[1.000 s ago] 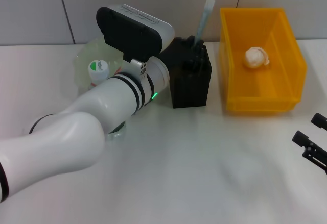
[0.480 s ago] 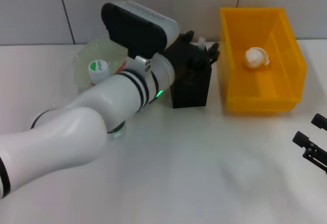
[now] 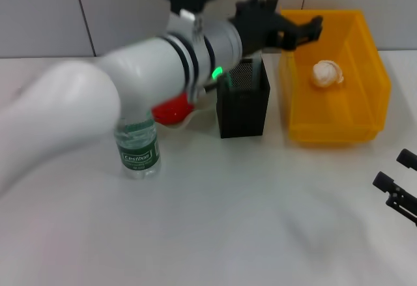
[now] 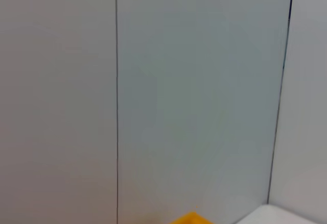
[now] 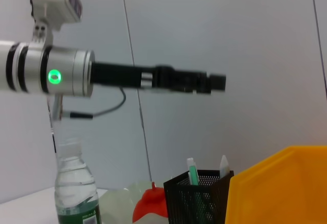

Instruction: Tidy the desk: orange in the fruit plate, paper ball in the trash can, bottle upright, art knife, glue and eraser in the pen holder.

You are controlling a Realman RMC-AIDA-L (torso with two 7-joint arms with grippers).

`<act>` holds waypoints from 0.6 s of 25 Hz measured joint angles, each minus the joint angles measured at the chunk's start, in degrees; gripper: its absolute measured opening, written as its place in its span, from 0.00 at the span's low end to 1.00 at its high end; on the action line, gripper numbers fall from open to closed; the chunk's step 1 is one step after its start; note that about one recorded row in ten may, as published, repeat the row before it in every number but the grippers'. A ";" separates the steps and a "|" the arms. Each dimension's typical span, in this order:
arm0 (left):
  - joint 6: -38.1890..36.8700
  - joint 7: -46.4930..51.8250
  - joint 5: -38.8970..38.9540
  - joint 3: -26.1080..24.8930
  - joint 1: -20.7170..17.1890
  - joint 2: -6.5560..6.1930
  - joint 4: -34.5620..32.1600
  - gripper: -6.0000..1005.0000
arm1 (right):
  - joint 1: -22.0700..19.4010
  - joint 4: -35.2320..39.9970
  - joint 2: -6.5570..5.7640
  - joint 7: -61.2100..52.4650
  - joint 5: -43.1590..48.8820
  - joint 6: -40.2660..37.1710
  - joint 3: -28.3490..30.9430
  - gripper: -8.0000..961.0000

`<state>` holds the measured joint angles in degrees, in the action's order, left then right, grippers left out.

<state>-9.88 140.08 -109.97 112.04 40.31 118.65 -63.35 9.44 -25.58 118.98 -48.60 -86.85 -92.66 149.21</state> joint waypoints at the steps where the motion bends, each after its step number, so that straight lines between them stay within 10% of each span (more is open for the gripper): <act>1: -1.76 -0.71 0.16 -1.95 -0.08 0.00 -1.00 0.79 | -0.07 0.06 0.00 0.06 0.00 0.00 -0.09 0.72; 15: -33.48 -41.52 29.48 -28.72 -3.40 -0.03 2.23 0.84 | -0.02 1.27 -0.05 1.37 0.10 -0.26 -0.35 0.72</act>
<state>-43.35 98.56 -80.49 83.31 36.91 118.62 -61.12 9.42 -24.31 118.93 -47.23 -86.75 -92.92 148.86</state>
